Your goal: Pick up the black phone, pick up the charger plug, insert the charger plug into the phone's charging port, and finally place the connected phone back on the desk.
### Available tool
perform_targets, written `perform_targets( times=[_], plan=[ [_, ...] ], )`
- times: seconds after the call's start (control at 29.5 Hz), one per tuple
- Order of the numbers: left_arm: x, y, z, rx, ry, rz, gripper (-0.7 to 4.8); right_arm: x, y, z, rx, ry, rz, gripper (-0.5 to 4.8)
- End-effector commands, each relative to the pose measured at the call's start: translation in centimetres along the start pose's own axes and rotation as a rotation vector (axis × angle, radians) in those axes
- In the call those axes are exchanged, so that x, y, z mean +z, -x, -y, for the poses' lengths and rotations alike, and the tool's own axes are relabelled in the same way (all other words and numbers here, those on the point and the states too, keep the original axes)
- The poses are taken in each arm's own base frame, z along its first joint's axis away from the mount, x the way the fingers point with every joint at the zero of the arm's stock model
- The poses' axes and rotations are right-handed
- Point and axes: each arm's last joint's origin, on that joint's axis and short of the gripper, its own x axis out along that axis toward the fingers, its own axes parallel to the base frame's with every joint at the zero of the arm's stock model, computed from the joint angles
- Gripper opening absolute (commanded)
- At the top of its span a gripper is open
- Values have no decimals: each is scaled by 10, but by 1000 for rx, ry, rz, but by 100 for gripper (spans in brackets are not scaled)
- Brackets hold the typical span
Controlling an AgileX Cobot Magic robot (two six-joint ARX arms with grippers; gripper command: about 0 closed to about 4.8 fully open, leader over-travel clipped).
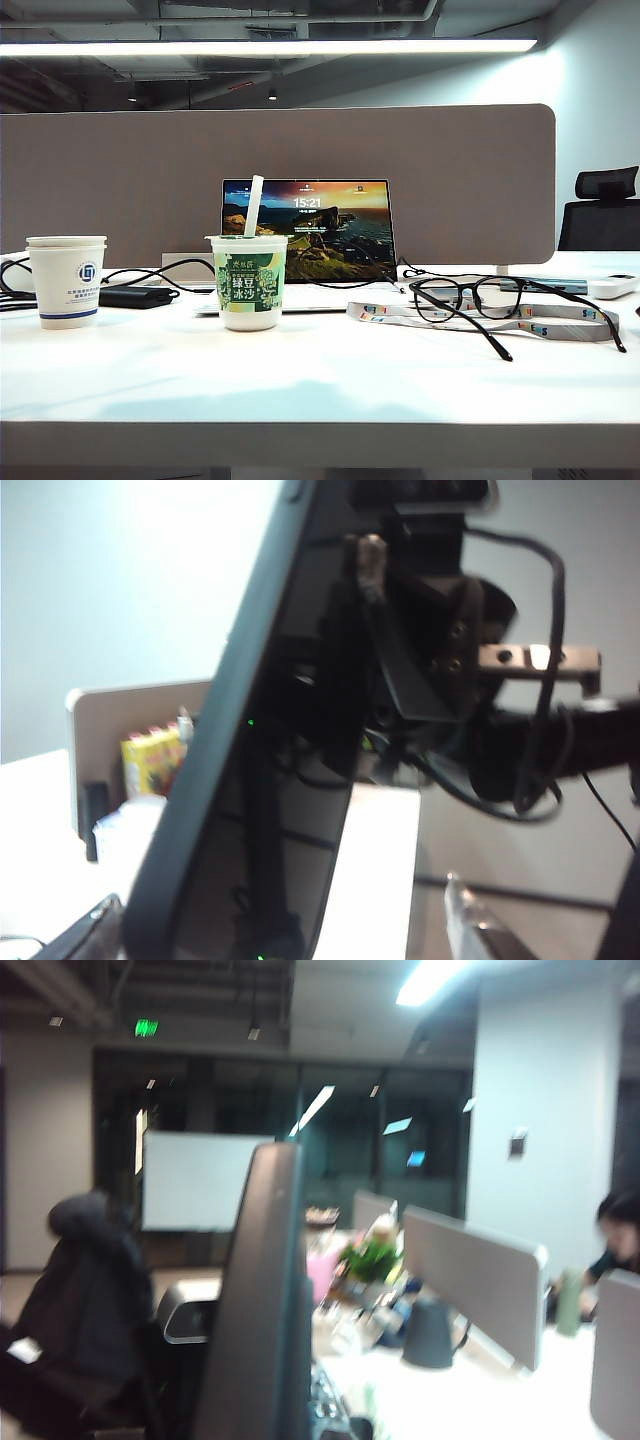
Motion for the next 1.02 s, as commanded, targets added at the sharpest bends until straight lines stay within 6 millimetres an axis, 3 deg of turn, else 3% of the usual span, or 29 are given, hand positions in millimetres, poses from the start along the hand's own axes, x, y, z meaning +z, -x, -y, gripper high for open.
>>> perform_targets(
  times=[0.03,0.24,1.02],
  plan=[
    [10,0,2,33,22,87,447,13,1,-5,5,38,93,-1],
    [13,0,2,32,56,126,468,18,1,-7,17,17,147,-1],
    [20,-2,1,37,81,255,466,-5,-21,0,26,-41,215,-1]
  ],
)
